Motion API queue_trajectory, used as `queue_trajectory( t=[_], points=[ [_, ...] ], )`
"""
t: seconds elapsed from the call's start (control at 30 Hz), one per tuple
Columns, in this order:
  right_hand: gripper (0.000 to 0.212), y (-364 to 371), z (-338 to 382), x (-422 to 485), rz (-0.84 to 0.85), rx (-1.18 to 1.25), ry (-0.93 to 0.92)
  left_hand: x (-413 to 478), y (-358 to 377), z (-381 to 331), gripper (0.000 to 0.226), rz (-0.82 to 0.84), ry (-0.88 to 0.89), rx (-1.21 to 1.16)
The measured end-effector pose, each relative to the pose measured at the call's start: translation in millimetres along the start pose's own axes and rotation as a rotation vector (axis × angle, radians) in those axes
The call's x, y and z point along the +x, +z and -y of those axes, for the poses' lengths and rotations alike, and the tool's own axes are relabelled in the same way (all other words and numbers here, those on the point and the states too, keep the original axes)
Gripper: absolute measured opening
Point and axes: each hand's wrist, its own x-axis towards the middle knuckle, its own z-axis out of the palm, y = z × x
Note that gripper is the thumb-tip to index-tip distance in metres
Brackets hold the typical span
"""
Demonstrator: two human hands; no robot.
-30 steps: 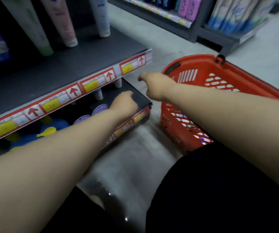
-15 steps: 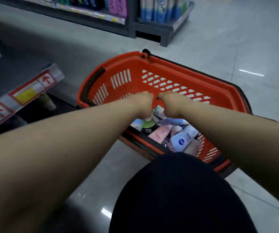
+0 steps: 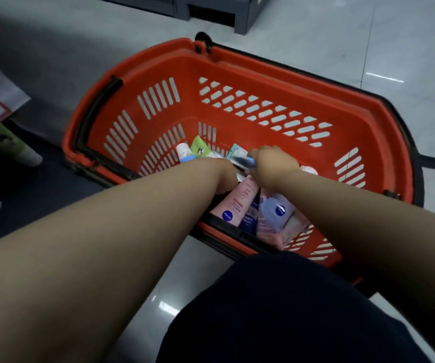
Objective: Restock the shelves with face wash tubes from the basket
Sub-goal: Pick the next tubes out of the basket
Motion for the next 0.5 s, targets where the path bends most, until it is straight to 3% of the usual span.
queue_trajectory(
  t=[0.1, 0.2, 0.33, 0.5],
  points=[
    [0.033, -21, 12, -3, -0.121, 0.385, 0.016, -10, -2, 3, 0.033, -0.096, 0.042, -0.167],
    [0.039, -46, 33, -11, -0.214, 0.644, 0.007, -30, -8, 2, 0.03, -0.252, 0.133, -0.509],
    [0.026, -81, 64, -32, -0.213, 0.746, -0.064, -66, -9, 15, 0.016, -0.442, 0.18, -0.861],
    [0.03, -119, 116, -66, -0.181, 0.855, -0.156, -120, -17, 48, 0.023, -0.734, 0.124, -0.992]
  ],
)
